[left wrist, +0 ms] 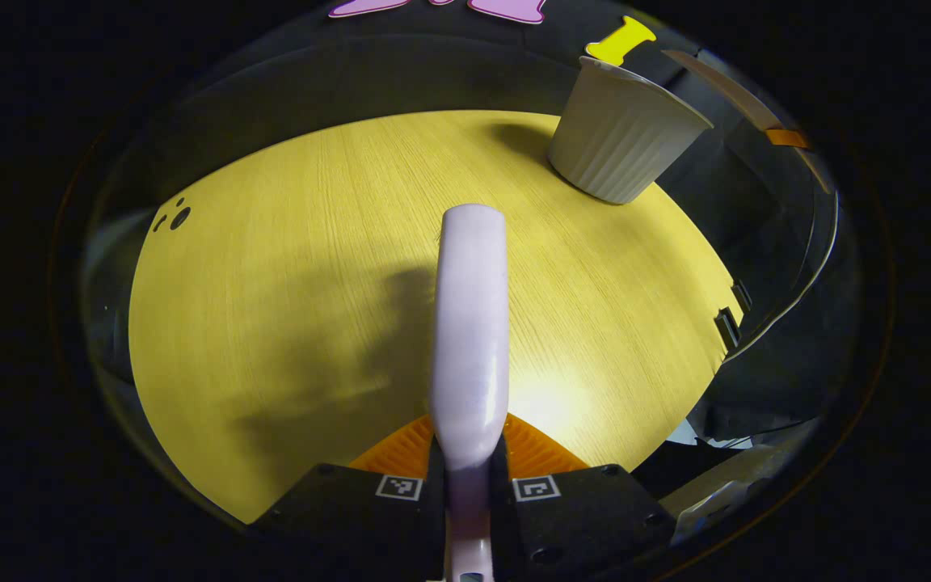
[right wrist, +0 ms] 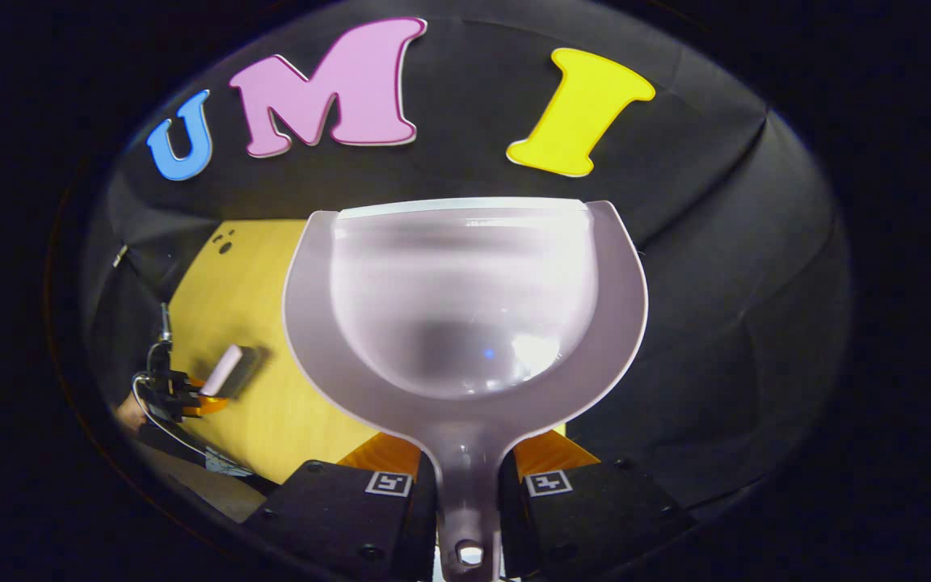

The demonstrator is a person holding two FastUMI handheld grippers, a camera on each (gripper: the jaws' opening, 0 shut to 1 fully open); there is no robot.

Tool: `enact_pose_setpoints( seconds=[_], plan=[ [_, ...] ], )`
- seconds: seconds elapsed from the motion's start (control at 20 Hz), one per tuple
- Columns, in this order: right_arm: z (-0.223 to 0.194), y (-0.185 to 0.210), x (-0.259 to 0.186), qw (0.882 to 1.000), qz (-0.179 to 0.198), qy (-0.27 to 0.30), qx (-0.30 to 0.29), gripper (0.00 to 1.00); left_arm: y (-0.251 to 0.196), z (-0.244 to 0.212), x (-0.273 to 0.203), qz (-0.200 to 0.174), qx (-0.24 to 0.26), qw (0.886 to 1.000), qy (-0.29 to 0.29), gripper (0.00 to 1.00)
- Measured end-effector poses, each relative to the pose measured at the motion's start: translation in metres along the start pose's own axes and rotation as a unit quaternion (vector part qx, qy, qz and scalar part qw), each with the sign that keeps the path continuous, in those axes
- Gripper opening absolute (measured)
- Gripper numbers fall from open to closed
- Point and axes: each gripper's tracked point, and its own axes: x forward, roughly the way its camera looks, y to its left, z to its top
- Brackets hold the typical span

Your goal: Pick up the small broom and dustpan from the desktop, sweep the trash into the dustpan with the broom, and then empty the trash into the garbage bin.

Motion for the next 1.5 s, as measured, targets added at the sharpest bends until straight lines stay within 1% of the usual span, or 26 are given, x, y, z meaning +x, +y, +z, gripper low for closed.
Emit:
enact_pose_setpoints(
  seconds=[0.05,0.2,0.4,0.55,0.65,0.75,0.8,0.85,0.9,1.0,1.05,1.1,1.15,1.2,1.25,1.3,1.5],
  plan=[
    [-0.007,0.009,0.000,1.000,0.015,-0.006,0.005,0.36,0.000,0.001,-0.001,0.005,-0.001,1.000,0.000,0.26],
    [-0.040,0.046,-0.005,0.999,0.050,-0.005,0.000,0.36,0.001,0.003,-0.002,0.014,-0.004,1.000,-0.004,0.27],
    [-0.100,0.087,0.003,0.997,0.065,0.024,-0.044,0.36,0.005,0.002,-0.002,0.027,-0.012,1.000,-0.008,0.27],
    [-0.146,0.121,0.024,0.993,0.089,0.059,-0.054,0.36,0.009,-0.002,-0.003,0.033,-0.020,0.999,-0.006,0.27],
    [-0.178,0.141,0.045,0.989,0.104,0.086,-0.056,0.36,0.018,-0.004,-0.003,0.041,-0.019,0.999,-0.004,0.26],
    [-0.200,0.158,0.072,0.986,0.110,0.107,-0.060,0.36,0.025,-0.004,0.001,0.052,-0.012,0.999,-0.004,0.26],
    [-0.207,0.163,0.086,0.986,0.107,0.116,-0.059,0.36,0.028,-0.004,0.002,0.056,-0.009,0.998,-0.003,0.26],
    [-0.214,0.166,0.101,0.985,0.105,0.124,-0.062,0.33,0.032,-0.003,0.003,0.057,-0.008,0.998,-0.001,0.27],
    [-0.222,0.167,0.116,0.985,0.099,0.127,-0.064,0.36,0.034,-0.004,0.005,0.056,-0.008,0.998,0.001,0.27],
    [-0.239,0.166,0.141,0.983,0.093,0.143,-0.062,0.36,0.039,-0.005,0.010,0.055,-0.011,0.998,0.005,0.25],
    [-0.241,0.168,0.152,0.983,0.090,0.149,-0.057,0.36,0.042,-0.004,0.013,0.058,-0.010,0.998,0.007,0.27],
    [-0.242,0.168,0.160,0.983,0.087,0.155,-0.053,0.36,0.048,-0.004,0.019,0.061,-0.007,0.998,0.009,0.27],
    [-0.243,0.169,0.167,0.983,0.083,0.156,-0.051,0.39,0.053,-0.002,0.023,0.065,-0.005,0.998,0.012,0.27],
    [-0.245,0.170,0.173,0.983,0.081,0.158,-0.047,0.36,0.053,-0.001,0.025,0.067,-0.005,0.998,0.014,0.27],
    [-0.246,0.171,0.179,0.983,0.079,0.161,-0.043,0.39,0.055,0.000,0.027,0.069,-0.004,0.998,0.015,0.27],
    [-0.246,0.171,0.182,0.983,0.078,0.164,-0.039,0.36,0.058,0.000,0.032,0.070,-0.003,0.997,0.017,0.27],
    [-0.247,0.175,0.187,0.983,0.065,0.171,-0.033,0.36,0.064,0.003,0.038,0.074,0.005,0.997,0.022,0.29]
  ],
)
